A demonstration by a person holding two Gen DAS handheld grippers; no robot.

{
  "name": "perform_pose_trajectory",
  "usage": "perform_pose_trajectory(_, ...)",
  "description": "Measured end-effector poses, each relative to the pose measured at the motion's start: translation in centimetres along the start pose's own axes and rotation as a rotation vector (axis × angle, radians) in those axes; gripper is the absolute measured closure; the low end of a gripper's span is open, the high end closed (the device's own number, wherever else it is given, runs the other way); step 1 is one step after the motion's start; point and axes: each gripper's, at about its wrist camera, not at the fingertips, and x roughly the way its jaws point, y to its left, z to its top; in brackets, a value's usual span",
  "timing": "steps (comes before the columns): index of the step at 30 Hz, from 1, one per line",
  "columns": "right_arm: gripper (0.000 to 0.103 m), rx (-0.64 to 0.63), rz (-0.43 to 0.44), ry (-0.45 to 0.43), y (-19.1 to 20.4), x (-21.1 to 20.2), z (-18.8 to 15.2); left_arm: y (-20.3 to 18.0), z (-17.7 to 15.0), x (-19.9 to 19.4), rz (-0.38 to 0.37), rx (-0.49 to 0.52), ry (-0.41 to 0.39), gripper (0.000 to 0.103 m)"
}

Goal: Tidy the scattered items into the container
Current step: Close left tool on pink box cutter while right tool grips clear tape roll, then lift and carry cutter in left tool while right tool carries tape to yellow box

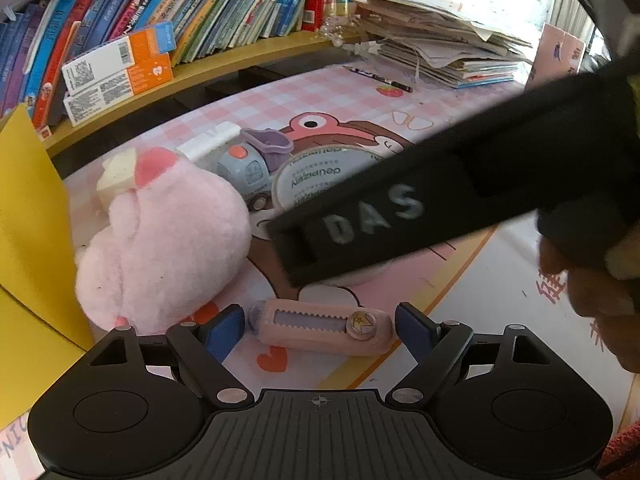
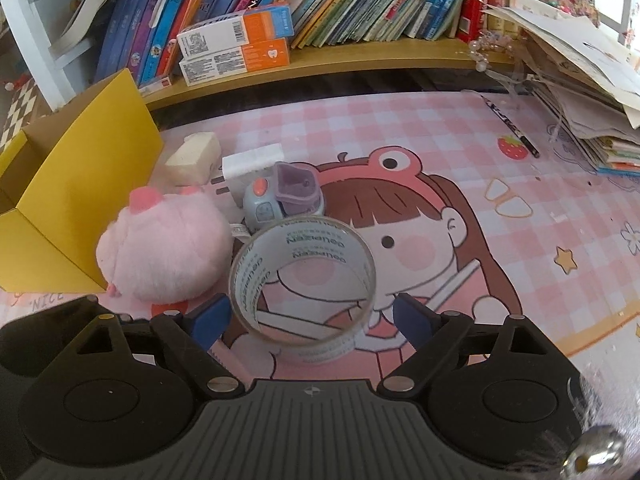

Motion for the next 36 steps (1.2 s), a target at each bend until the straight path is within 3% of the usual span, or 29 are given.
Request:
perform_pose_trajectory(10, 0.02, -0.038, -0.013, 0.002, 0.3, 1.0, 0.6, -0.2, -0.1, 0.3, 0.003, 0.026, -0.016, 0.018)
perform_pose_trajectory(21, 0.02, 0.0, -0.046, -0.033, -1.1, -1.2, 0.0, 0.1, -0.2, -0.2, 0.006, 0.007, -0.009, 0.025)
perform_pose_trajectory(36, 0.02, -0.027, -0.033, -0.051, -0.1, -3.9, -1.4, 1.4, -1.1, -3.9, 0.048, -0.031, -0.027, 0.025)
